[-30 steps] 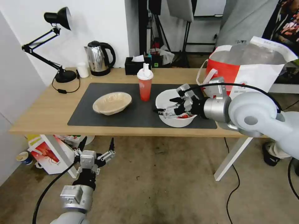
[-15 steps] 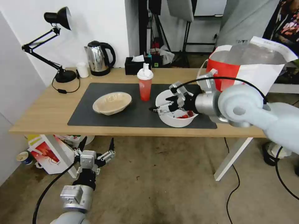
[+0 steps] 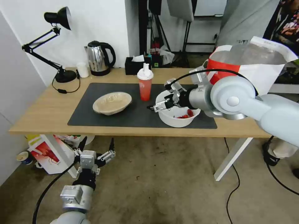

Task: Pick up the trash from the table and place it into the takeout bag.

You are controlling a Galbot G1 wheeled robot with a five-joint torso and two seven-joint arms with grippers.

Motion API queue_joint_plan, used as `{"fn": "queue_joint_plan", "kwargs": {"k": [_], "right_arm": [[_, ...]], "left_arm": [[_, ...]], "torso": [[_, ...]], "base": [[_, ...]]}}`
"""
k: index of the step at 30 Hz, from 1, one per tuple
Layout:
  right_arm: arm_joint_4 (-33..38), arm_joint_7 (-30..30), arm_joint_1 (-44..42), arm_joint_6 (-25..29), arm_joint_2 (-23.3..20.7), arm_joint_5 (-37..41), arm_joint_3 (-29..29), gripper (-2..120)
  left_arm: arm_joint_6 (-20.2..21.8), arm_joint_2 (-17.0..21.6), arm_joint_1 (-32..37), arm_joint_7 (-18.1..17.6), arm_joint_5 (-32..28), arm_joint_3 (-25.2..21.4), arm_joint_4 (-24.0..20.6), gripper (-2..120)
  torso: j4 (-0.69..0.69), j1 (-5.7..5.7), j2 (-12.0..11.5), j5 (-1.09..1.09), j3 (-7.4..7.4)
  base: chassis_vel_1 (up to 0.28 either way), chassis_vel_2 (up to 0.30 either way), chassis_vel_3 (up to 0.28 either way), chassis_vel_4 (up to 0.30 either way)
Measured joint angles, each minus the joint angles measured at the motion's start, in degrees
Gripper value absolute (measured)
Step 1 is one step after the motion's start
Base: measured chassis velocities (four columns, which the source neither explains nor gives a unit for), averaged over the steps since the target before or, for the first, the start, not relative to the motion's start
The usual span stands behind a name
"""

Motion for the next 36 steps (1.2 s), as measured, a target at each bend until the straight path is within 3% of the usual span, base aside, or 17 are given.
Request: {"fn": "queue_joint_plan", "kwargs": {"k": [36], "right_arm": [[-7.3,-1.2,-8.2,0.0,4.1,-10.0,0.2,100]], "left_arm": [[0.0,0.0,0.0,0.0,0.0,0.0,0.0,100]], "torso": [[0.00,0.01,0.0,0.00,0.00]], "base": [[0.000,0.000,0.000,0.000]]}}
